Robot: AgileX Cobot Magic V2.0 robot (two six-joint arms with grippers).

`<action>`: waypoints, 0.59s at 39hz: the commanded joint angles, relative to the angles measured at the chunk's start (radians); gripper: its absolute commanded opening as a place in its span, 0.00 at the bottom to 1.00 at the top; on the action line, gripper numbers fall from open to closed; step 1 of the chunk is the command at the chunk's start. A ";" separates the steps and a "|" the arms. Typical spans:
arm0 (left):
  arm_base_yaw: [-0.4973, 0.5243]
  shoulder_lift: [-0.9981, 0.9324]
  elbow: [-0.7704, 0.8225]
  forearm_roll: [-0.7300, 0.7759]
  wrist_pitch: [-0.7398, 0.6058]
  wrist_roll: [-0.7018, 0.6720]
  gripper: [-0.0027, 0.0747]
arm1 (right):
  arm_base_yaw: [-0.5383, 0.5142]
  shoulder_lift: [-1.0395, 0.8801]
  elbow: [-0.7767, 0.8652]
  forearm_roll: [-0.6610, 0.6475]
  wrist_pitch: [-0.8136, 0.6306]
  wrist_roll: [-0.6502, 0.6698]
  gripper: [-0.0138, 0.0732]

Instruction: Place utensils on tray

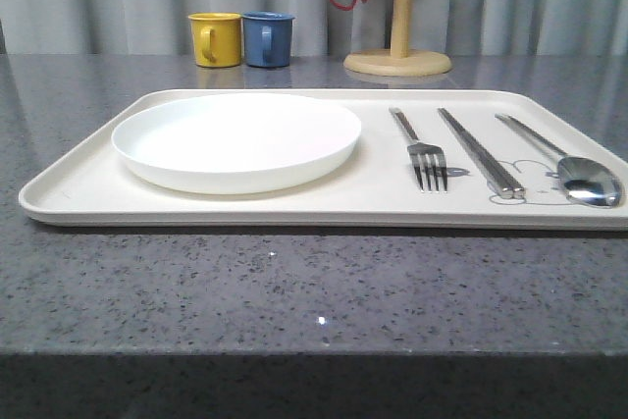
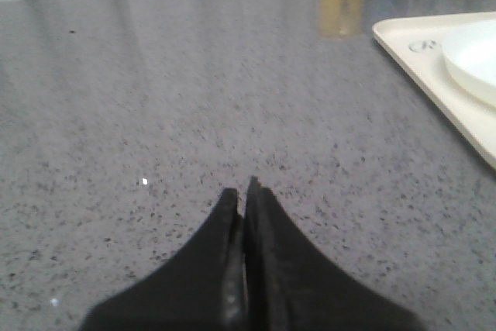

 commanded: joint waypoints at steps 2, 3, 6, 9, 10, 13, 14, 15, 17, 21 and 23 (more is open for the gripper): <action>0.014 -0.023 0.005 -0.012 -0.101 -0.007 0.01 | 0.001 0.009 -0.024 -0.018 -0.073 -0.007 0.09; 0.014 -0.023 0.005 -0.012 -0.095 -0.007 0.01 | 0.001 0.009 -0.024 -0.018 -0.073 -0.007 0.09; 0.014 -0.023 0.005 -0.012 -0.095 -0.007 0.01 | 0.001 0.009 -0.024 -0.018 -0.073 -0.007 0.09; 0.014 -0.023 0.005 -0.012 -0.095 -0.007 0.01 | 0.001 0.009 -0.024 -0.018 -0.073 -0.007 0.09; 0.014 -0.023 0.005 -0.012 -0.095 -0.007 0.01 | 0.001 0.009 -0.024 -0.018 -0.073 -0.007 0.09; 0.014 -0.023 0.005 -0.012 -0.095 -0.007 0.01 | 0.001 0.009 -0.024 -0.018 -0.073 -0.007 0.09; 0.014 -0.023 0.005 -0.012 -0.095 -0.007 0.01 | 0.001 0.009 -0.024 -0.018 -0.073 -0.007 0.09; 0.014 -0.023 0.005 -0.012 -0.095 -0.007 0.01 | 0.001 0.009 -0.024 -0.018 -0.073 -0.007 0.09; 0.014 -0.023 0.005 -0.012 -0.095 -0.007 0.01 | 0.001 0.009 -0.024 -0.018 -0.073 -0.007 0.09; 0.014 -0.023 0.005 -0.012 -0.095 -0.007 0.01 | 0.001 0.009 -0.024 -0.018 -0.073 -0.007 0.09; 0.014 -0.023 0.005 -0.012 -0.095 -0.007 0.01 | 0.001 0.009 -0.024 -0.018 -0.073 -0.007 0.09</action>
